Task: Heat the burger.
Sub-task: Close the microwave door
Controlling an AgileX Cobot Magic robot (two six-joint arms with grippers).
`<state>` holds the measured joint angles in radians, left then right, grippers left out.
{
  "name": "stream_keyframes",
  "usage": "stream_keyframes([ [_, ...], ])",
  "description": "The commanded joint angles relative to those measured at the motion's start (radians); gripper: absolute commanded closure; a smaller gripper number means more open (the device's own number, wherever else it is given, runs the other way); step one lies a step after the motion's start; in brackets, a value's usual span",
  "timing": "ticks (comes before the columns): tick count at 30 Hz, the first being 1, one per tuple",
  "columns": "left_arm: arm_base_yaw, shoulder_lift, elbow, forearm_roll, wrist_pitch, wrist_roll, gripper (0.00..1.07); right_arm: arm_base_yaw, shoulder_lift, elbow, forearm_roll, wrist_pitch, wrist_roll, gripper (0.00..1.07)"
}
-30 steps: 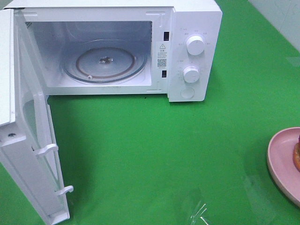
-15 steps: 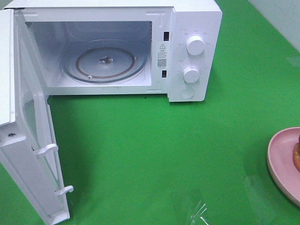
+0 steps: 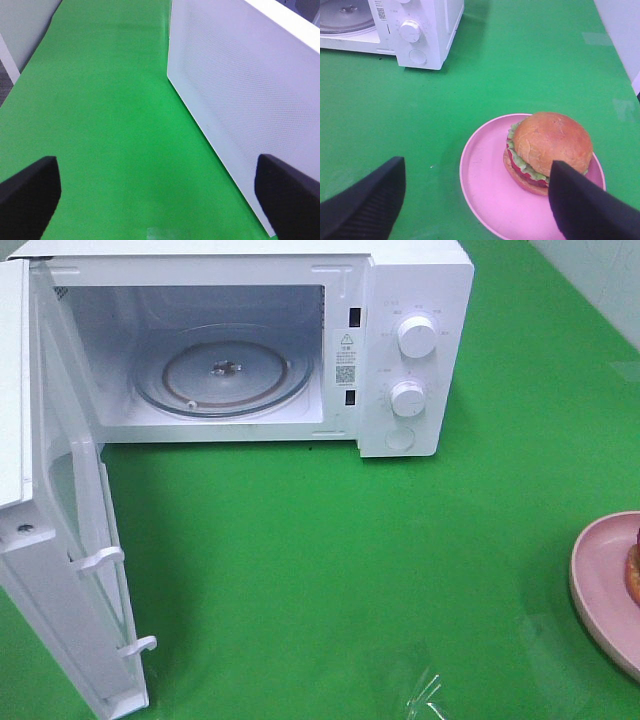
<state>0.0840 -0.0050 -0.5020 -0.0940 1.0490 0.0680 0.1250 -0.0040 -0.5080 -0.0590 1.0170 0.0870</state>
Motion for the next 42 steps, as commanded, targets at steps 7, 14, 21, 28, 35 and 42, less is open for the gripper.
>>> stream_keyframes([
  [7,0.002,-0.02,0.003,-0.001,-0.007,-0.002,0.09,-0.007,-0.027,0.001,0.005,-0.011,-0.013,0.32],
  [14,0.002,-0.02,0.003,-0.001,-0.007,-0.002,0.09,-0.007,-0.027,0.001,0.005,-0.011,-0.013,0.32],
  [21,0.002,-0.02,0.003,-0.001,-0.007,-0.002,0.09,-0.007,-0.027,0.001,0.005,-0.011,-0.013,0.32],
  [28,0.002,-0.02,0.003,-0.001,-0.007,-0.002,0.09,-0.007,-0.027,0.001,0.005,-0.011,-0.013,0.32],
  [35,0.002,-0.02,0.003,-0.001,-0.007,-0.002,0.09,-0.007,-0.027,0.001,0.005,-0.011,-0.013,0.32],
  [42,0.002,-0.02,0.003,-0.002,-0.007,-0.002,0.09,-0.007,-0.027,0.001,0.005,-0.011,-0.013,0.32],
])
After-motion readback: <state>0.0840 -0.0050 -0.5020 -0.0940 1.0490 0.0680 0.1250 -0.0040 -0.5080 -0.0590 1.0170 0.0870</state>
